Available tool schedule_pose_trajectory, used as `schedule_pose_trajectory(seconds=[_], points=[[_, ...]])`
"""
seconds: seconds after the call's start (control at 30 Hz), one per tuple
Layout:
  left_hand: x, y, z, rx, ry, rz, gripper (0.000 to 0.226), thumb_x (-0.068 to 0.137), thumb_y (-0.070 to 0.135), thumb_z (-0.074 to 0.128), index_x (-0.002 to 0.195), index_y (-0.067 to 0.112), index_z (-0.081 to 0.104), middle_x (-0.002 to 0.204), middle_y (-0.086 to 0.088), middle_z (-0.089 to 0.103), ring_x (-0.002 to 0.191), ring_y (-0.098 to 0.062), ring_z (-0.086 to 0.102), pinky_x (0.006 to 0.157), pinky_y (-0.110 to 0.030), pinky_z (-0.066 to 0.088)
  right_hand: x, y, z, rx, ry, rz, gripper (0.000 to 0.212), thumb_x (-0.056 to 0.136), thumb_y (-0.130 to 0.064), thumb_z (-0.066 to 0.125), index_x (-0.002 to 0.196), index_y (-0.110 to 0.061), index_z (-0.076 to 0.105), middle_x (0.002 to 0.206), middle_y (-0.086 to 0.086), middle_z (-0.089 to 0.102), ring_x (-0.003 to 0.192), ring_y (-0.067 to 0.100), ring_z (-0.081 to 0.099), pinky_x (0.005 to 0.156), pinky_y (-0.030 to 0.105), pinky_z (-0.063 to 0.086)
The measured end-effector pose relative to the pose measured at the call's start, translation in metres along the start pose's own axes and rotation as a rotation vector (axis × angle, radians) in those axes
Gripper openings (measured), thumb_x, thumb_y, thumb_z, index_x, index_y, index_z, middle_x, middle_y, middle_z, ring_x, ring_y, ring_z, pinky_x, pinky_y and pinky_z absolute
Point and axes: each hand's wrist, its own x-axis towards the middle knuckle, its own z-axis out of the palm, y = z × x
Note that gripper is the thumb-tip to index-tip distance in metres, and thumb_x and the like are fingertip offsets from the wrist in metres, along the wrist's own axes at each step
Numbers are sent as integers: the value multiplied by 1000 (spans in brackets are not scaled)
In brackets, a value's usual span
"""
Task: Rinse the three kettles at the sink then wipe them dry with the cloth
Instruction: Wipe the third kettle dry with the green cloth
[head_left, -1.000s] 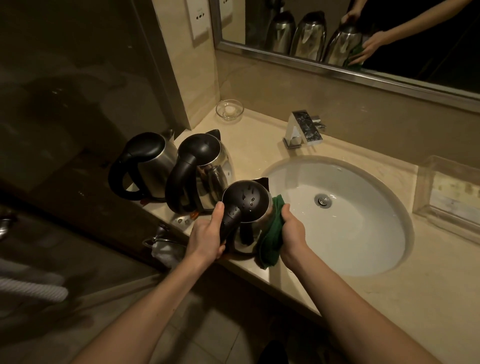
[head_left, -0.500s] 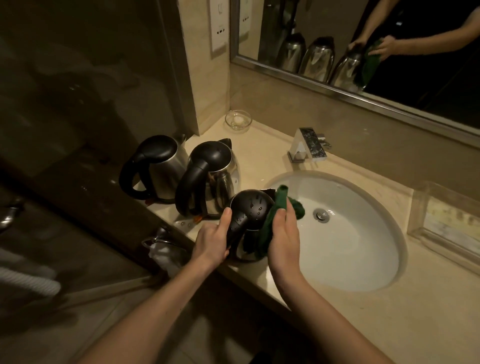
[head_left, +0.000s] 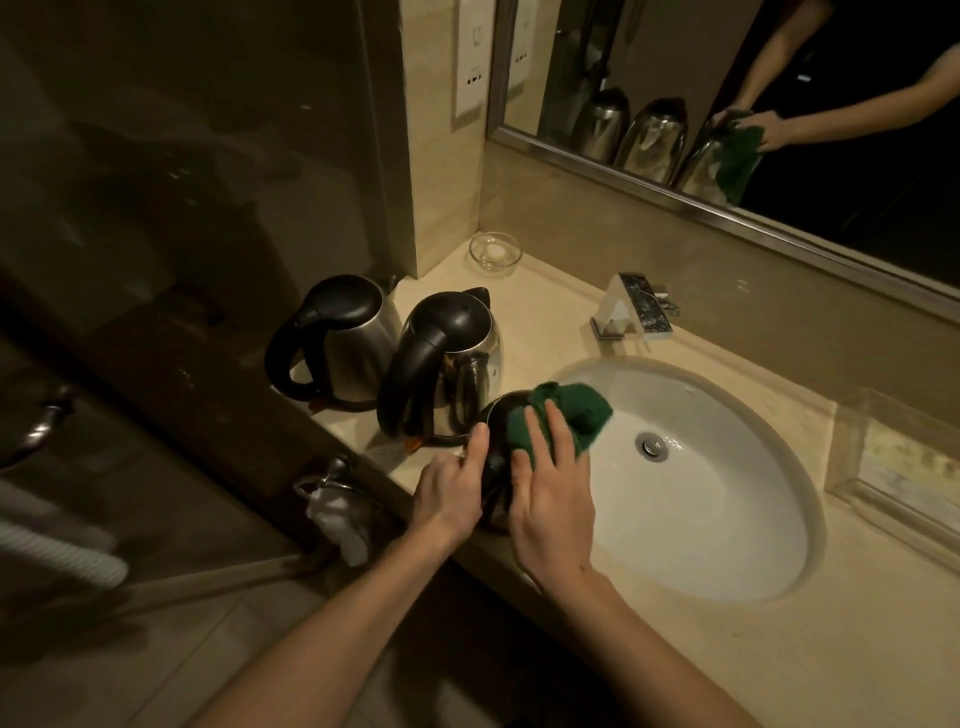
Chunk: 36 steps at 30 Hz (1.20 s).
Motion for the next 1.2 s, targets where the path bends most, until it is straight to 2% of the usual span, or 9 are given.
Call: schedule_pose_trajectory(seconds=[0.13, 0.23, 0.37, 0.53, 0.7, 0.83, 0.93, 1.03, 1.2], points=[[4, -5, -1, 9, -36, -26, 101, 63, 103, 19, 81, 10, 55, 73, -15, 64, 69, -30, 67, 74, -57, 58, -26, 14, 8, 312, 45, 214, 51, 102, -39, 23, 152, -30, 17, 159, -9, 12, 139, 1, 16, 106, 19, 24], [5, -6, -1, 2, -59, -51, 104, 60, 105, 19, 85, 10, 54, 79, -14, 66, 77, -27, 69, 79, -57, 58, -17, 22, 12, 489, 32, 454, 49, 104, -31, 27, 152, -26, 20, 157, -4, 23, 143, 8, 20, 109, 20, 19], [3, 0, -4, 33, -93, -17, 92, 68, 97, 20, 73, 11, 53, 62, -6, 56, 51, -16, 59, 52, -32, 51, -2, 24, 3, 644, 48, 440, 45, 105, -29, 28, 149, -24, 30, 152, -7, 34, 140, 7, 27, 116, 31, 23], [6, 4, -11, 29, -148, 30, 68, 97, 66, 29, 62, 12, 50, 54, -2, 49, 47, -12, 51, 42, -19, 39, 24, 25, -11, 744, 3, 388, 45, 105, -32, 28, 149, -26, 32, 147, -14, 37, 131, -4, 29, 102, 11, 22], [14, 6, -21, 28, -203, 32, 65, 104, 51, 30, 57, 9, 48, 42, 6, 51, 44, -8, 52, 42, -14, 39, 27, 48, -2, 879, -91, 549, 45, 103, -43, 28, 144, -32, 41, 146, -9, 43, 134, 10, 37, 113, 33, 29], [19, 11, -27, 26, -263, 47, 64, 104, 48, 30, 58, 8, 48, 37, 5, 48, 35, -4, 50, 42, -16, 38, 23, 62, -1, 957, -177, 780, 47, 100, -48, 32, 119, -18, 64, 115, 4, 64, 109, 20, 57, 87, 33, 45], [23, 8, -29, 11, -285, 63, 71, 98, 63, 32, 59, 6, 51, 38, 3, 45, 33, -8, 44, 43, -23, 36, 27, 63, -7, 959, -165, 785, 46, 101, -46, 33, 91, -16, 66, 93, 4, 67, 89, 18, 61, 72, 30, 44], [27, 2, -31, 19, -296, 78, 77, 95, 69, 30, 59, 5, 54, 39, -2, 45, 33, -16, 41, 43, -25, 35, 38, 66, -14, 937, -154, 730, 46, 101, -45, 32, 79, -16, 60, 76, 0, 62, 71, 14, 57, 60, 26, 40], [23, 5, -29, 69, -231, 69, 86, 94, 70, 30, 64, -5, 59, 41, -2, 50, 37, -16, 48, 54, -30, 42, 49, 73, -16, 929, -239, 637, 46, 102, -43, 30, 109, -16, 66, 98, -2, 67, 86, 6, 59, 66, 18, 41]])
